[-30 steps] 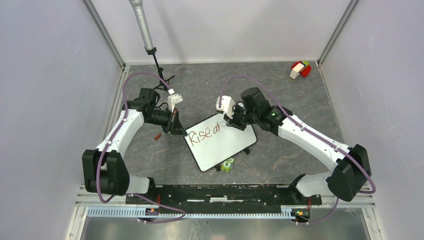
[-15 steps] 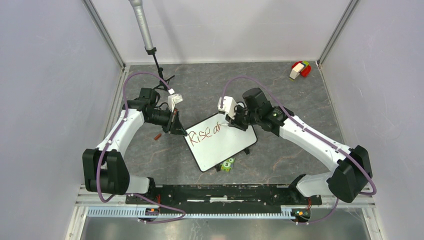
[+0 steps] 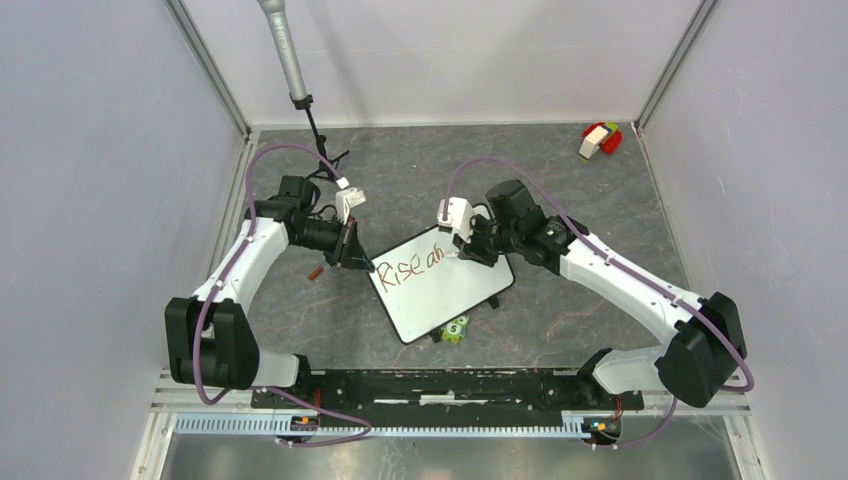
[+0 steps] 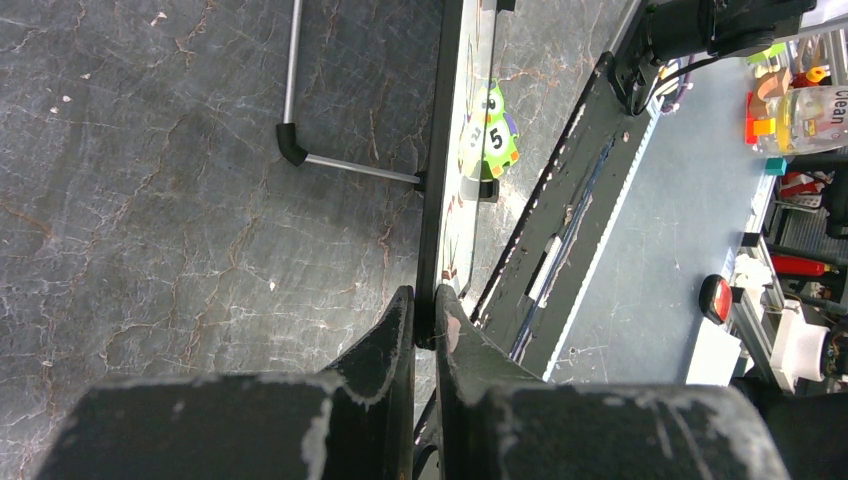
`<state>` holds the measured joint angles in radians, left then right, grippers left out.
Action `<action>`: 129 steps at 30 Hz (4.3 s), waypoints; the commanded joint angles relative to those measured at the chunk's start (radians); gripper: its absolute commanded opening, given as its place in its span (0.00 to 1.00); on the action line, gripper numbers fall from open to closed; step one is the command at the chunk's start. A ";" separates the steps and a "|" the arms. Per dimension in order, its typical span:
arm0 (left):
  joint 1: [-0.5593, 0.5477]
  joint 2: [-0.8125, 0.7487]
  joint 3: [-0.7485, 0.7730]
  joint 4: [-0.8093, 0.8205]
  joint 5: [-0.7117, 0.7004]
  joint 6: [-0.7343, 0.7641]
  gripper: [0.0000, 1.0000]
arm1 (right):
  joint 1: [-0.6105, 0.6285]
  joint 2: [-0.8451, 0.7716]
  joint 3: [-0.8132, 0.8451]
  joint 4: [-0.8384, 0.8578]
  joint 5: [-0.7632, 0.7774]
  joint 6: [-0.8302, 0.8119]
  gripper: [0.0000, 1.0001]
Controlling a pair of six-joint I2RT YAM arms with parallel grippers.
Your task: Write a sentence on the whiteboard
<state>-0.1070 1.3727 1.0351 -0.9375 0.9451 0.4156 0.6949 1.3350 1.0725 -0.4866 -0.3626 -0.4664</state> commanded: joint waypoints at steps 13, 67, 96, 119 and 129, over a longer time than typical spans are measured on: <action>-0.008 -0.003 0.020 0.002 -0.016 0.005 0.03 | 0.027 0.002 0.062 0.003 0.001 -0.003 0.00; -0.008 0.004 0.024 0.001 -0.015 0.009 0.03 | -0.051 -0.022 0.041 -0.027 0.093 -0.059 0.00; -0.008 0.010 0.026 0.002 -0.017 0.011 0.02 | -0.002 0.034 0.084 -0.009 0.016 -0.023 0.00; -0.008 0.002 0.023 0.002 -0.016 0.007 0.03 | -0.051 -0.014 0.110 -0.043 0.035 -0.067 0.00; -0.008 0.005 0.023 0.001 -0.020 0.006 0.02 | -0.057 0.004 0.106 -0.030 0.073 -0.066 0.00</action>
<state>-0.1070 1.3785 1.0389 -0.9405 0.9478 0.4156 0.6426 1.3415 1.1481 -0.5461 -0.3058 -0.5228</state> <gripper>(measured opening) 0.135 0.156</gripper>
